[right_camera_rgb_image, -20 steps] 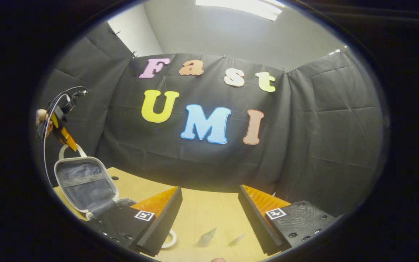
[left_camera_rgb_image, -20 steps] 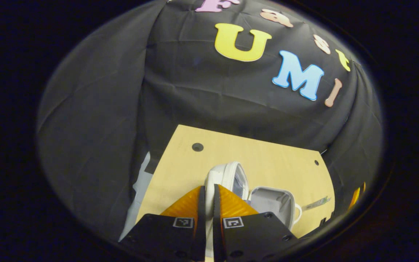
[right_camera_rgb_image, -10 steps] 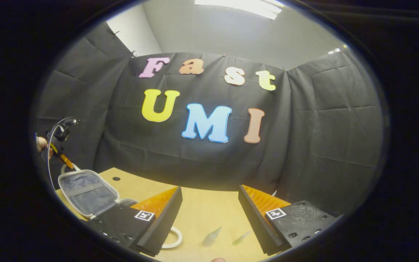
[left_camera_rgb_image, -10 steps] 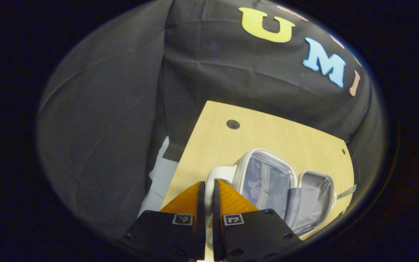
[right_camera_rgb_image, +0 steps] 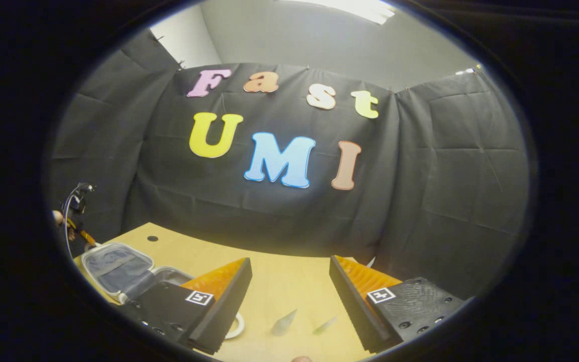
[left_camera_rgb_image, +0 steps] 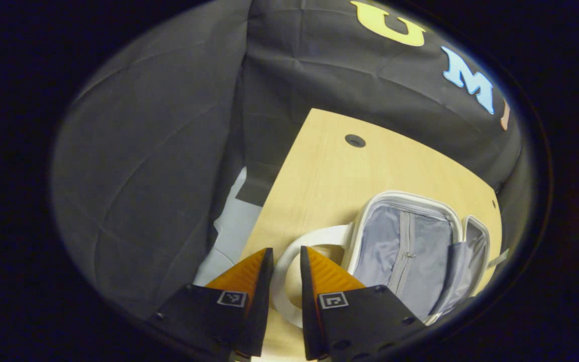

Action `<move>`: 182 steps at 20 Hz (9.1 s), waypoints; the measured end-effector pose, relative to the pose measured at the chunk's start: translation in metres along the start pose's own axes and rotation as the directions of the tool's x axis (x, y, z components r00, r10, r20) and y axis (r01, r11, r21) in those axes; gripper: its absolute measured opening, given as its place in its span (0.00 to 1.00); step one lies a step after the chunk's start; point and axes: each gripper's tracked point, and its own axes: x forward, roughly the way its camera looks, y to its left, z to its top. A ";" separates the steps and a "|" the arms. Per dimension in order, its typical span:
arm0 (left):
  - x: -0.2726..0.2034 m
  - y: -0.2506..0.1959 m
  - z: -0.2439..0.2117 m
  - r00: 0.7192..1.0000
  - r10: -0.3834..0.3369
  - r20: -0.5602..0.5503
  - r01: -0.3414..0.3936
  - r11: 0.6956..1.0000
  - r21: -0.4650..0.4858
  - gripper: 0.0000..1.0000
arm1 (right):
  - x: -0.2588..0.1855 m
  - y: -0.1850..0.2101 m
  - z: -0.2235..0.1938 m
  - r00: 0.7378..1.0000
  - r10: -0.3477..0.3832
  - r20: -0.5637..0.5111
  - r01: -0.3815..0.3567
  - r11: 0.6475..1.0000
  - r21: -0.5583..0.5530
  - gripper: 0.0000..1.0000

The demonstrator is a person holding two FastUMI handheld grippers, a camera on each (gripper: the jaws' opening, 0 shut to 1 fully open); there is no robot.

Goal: First open the suitcase, pack the skin care products into it, and then close the suitcase.

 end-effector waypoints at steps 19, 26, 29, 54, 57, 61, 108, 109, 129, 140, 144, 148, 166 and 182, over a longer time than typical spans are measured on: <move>-0.181 -0.326 0.040 0.741 -0.196 0.642 0.078 0.975 0.208 0.98 | 0.023 -0.118 -0.053 0.998 0.062 -0.017 -0.060 0.994 0.091 0.94; -0.206 -0.530 -0.022 0.649 -0.422 0.633 0.217 0.900 0.378 0.98 | 0.034 -0.157 -0.073 0.995 0.093 -0.023 -0.091 0.994 0.061 0.94; -0.218 -0.621 -0.057 0.592 -0.537 0.600 0.295 0.838 0.459 0.98 | 0.041 -0.159 -0.081 0.992 0.125 -0.032 -0.123 0.990 0.070 0.94; -0.082 -0.737 -0.267 0.829 -0.520 0.204 0.398 0.807 0.437 0.39 | 0.075 -0.140 -0.148 0.950 0.266 -0.166 -0.252 0.962 0.101 0.95; -0.119 -0.729 -0.236 0.812 -0.550 0.195 0.466 0.813 0.350 0.36 | 0.082 -0.124 -0.159 0.940 0.288 -0.183 -0.266 0.955 0.133 0.95; -0.182 -0.686 -0.184 0.802 -0.557 0.216 0.500 0.823 0.270 0.35 | 0.096 -0.090 -0.211 0.903 0.322 -0.284 -0.285 0.944 0.167 0.95; -0.093 0.014 -0.033 0.978 -0.033 0.207 0.107 0.928 -0.357 0.97 | 0.022 0.179 -0.122 0.838 0.448 -0.310 -0.426 0.894 0.140 0.90; -0.083 0.021 -0.032 0.979 -0.053 0.194 0.127 0.911 -0.392 0.97 | 0.022 0.170 -0.122 0.847 0.430 -0.314 -0.406 0.903 0.142 0.90; -0.072 -0.002 -0.008 0.948 -0.221 0.227 0.310 0.797 -0.518 0.13 | 0.038 0.054 -0.108 0.937 0.198 -0.288 -0.160 0.976 0.149 0.89; -0.266 -0.209 0.079 0.816 -0.348 0.462 0.470 0.864 -0.179 0.12 | 0.051 -0.002 -0.081 0.962 0.232 -0.147 -0.214 0.969 0.125 0.89; -0.305 -0.331 0.051 0.779 -0.440 0.446 0.510 0.859 -0.042 0.12 | 0.048 -0.026 -0.082 0.959 0.259 -0.115 -0.249 0.964 0.097 0.89; -0.302 -0.433 -0.002 0.774 -0.479 0.415 0.496 0.865 0.074 0.12 | 0.043 -0.051 -0.092 0.947 0.304 -0.104 -0.298 0.952 0.073 0.89; -0.162 -0.595 -0.204 0.887 -0.434 0.156 0.369 0.871 0.323 0.14 | 0.022 -0.128 -0.139 0.949 0.256 -0.183 -0.245 0.966 0.082 0.89; -0.343 -0.557 -0.094 0.666 -0.405 0.626 0.219 0.909 0.355 0.96 | -0.008 -0.129 -0.072 0.989 0.145 -0.020 -0.142 0.984 0.111 0.87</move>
